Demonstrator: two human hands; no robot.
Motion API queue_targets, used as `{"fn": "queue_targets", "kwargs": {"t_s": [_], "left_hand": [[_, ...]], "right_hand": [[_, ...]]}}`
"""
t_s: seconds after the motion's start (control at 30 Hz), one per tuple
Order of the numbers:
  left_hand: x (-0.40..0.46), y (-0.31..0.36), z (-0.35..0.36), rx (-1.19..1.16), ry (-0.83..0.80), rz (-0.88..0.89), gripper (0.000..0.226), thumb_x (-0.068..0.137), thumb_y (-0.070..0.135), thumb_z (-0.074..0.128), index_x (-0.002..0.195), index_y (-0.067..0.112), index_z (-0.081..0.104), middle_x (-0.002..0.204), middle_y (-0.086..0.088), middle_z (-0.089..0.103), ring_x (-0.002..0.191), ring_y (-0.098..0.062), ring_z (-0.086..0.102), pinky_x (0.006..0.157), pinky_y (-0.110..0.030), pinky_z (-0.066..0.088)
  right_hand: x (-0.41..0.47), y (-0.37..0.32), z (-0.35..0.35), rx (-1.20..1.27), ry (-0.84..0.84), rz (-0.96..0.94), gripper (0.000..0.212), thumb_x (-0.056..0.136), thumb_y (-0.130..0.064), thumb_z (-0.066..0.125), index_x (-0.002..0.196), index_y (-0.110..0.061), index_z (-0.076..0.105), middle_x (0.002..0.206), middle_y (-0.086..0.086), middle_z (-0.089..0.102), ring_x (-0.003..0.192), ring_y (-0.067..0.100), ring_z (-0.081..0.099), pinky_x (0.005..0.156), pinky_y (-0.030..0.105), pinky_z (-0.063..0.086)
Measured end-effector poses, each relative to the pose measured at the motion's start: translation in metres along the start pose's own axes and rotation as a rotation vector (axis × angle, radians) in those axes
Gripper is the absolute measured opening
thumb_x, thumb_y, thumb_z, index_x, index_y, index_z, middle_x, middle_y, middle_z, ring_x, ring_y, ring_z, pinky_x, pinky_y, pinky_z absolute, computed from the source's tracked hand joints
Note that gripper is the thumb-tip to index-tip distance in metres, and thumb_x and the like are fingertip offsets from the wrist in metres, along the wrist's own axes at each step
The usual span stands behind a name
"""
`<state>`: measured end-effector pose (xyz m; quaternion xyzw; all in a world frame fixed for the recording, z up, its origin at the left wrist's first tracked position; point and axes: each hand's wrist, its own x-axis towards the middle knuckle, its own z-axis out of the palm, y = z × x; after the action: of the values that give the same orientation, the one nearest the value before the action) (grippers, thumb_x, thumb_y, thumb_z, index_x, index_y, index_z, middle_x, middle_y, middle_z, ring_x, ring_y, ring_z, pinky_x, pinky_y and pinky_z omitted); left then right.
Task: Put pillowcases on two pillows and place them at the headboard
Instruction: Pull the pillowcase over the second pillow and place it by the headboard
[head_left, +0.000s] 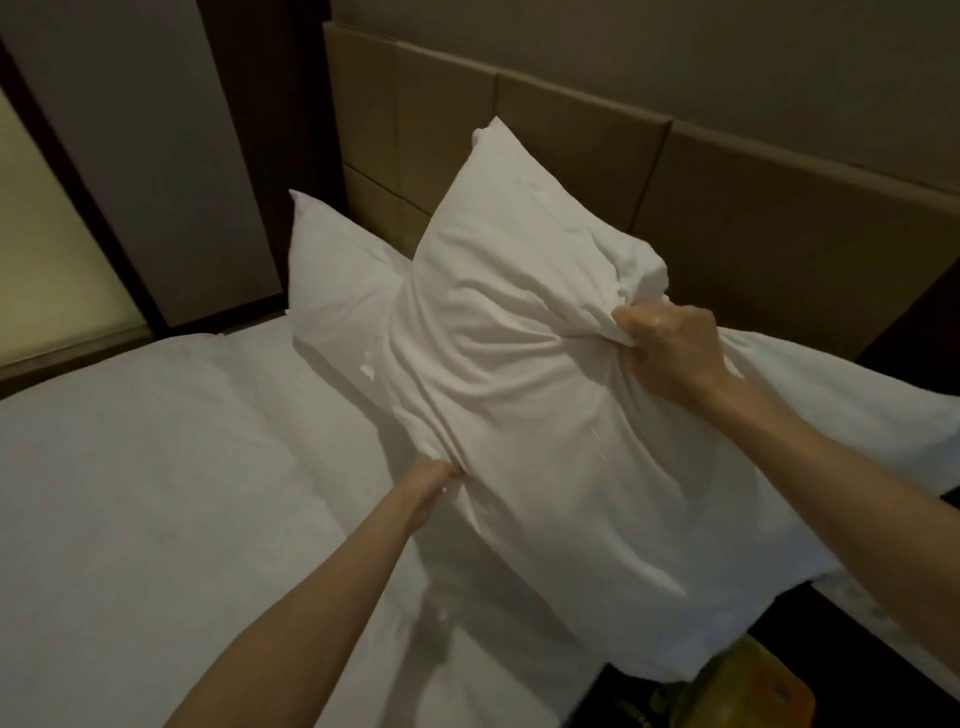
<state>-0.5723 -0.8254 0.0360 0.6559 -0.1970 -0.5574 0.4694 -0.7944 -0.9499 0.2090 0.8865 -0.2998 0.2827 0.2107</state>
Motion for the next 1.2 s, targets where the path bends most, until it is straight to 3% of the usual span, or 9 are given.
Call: {"fn": "queue_targets", "kwargs": {"t_s": [0.07,0.13,0.23,0.33,0.63,0.73,0.83,0.97,1.2], "left_hand": [[0.023,0.009,0.019,0.104,-0.016,-0.064,0.049,0.093,0.006,0.048,0.142,0.004,0.039,0.147,-0.015,0.044,0.120,-0.028,0.053,0.100,-0.033,0.041],[0.046,0.017,0.027,0.181,-0.010,-0.082,0.055,0.095,0.016,0.046,0.148,0.010,0.030,0.154,-0.007,0.033,0.139,-0.029,0.034,0.108,-0.038,0.031],[0.071,0.026,0.028,0.265,0.098,-0.023,0.053,0.093,0.012,0.047,0.144,0.005,0.036,0.151,-0.009,0.037,0.137,-0.028,0.036,0.107,-0.035,0.031],[0.088,0.033,0.022,0.363,0.197,0.028,0.051,0.090,0.006,0.045,0.141,0.003,0.042,0.148,-0.014,0.042,0.134,-0.029,0.041,0.106,-0.034,0.033],[0.118,0.062,0.021,0.683,0.178,0.238,0.056,0.091,0.009,0.043,0.146,0.016,0.035,0.152,-0.011,0.034,0.135,-0.031,0.038,0.111,-0.044,0.034],[0.123,0.076,0.019,0.812,0.161,0.309,0.057,0.091,0.011,0.042,0.147,0.019,0.033,0.154,-0.009,0.032,0.139,-0.029,0.034,0.114,-0.045,0.029],[0.126,0.087,0.010,0.934,0.099,0.312,0.056,0.094,0.013,0.039,0.148,0.024,0.031,0.156,-0.007,0.029,0.142,-0.028,0.030,0.114,-0.049,0.026],[0.124,0.092,-0.008,0.733,0.106,0.296,0.054,0.093,0.009,0.038,0.146,0.021,0.037,0.155,-0.005,0.032,0.142,-0.025,0.030,0.117,-0.042,0.026],[0.119,0.081,-0.077,0.414,0.404,0.259,0.041,0.093,0.011,0.037,0.129,0.015,0.055,0.134,-0.006,0.056,0.117,-0.020,0.052,0.092,-0.027,0.038]], "right_hand": [[-0.013,0.032,0.032,-0.047,-0.068,-0.011,0.009,0.072,0.000,0.059,0.066,-0.005,0.055,0.051,0.013,0.055,0.039,0.030,0.051,0.043,0.025,0.027],[-0.031,0.056,0.070,-0.101,-0.227,0.026,0.013,0.074,-0.005,0.070,0.075,-0.004,0.057,0.065,0.015,0.060,0.053,0.033,0.057,0.048,0.033,0.038],[-0.054,0.075,0.122,-0.143,-0.629,0.182,0.031,0.084,-0.029,0.063,0.109,-0.014,0.052,0.113,0.012,0.053,0.099,0.034,0.049,0.078,0.043,0.040],[-0.064,0.080,0.154,-0.041,-0.795,0.279,0.053,0.084,-0.044,0.060,0.129,-0.023,0.040,0.137,0.010,0.037,0.118,0.034,0.038,0.094,0.051,0.035],[-0.051,0.068,0.197,0.150,-0.878,0.417,0.051,0.088,-0.017,0.049,0.136,-0.017,0.033,0.135,0.011,0.041,0.116,0.034,0.044,0.092,0.049,0.039],[-0.046,0.060,0.204,0.259,-0.709,0.429,0.050,0.095,-0.032,0.040,0.141,-0.018,0.029,0.143,0.011,0.037,0.122,0.033,0.041,0.097,0.050,0.038],[-0.037,0.046,0.208,0.311,-0.679,0.349,0.076,0.087,-0.058,0.045,0.148,-0.027,0.012,0.156,0.008,0.018,0.137,0.034,0.025,0.104,0.058,0.028],[-0.027,0.016,0.222,0.147,-0.749,0.171,0.097,0.080,-0.057,0.060,0.147,-0.037,-0.006,0.160,0.011,-0.008,0.145,0.037,0.001,0.109,0.065,0.013],[0.014,-0.039,0.242,0.107,-0.634,0.146,0.085,0.087,-0.035,0.060,0.145,-0.037,-0.003,0.159,0.008,-0.012,0.145,0.036,-0.008,0.110,0.065,0.002]]}}
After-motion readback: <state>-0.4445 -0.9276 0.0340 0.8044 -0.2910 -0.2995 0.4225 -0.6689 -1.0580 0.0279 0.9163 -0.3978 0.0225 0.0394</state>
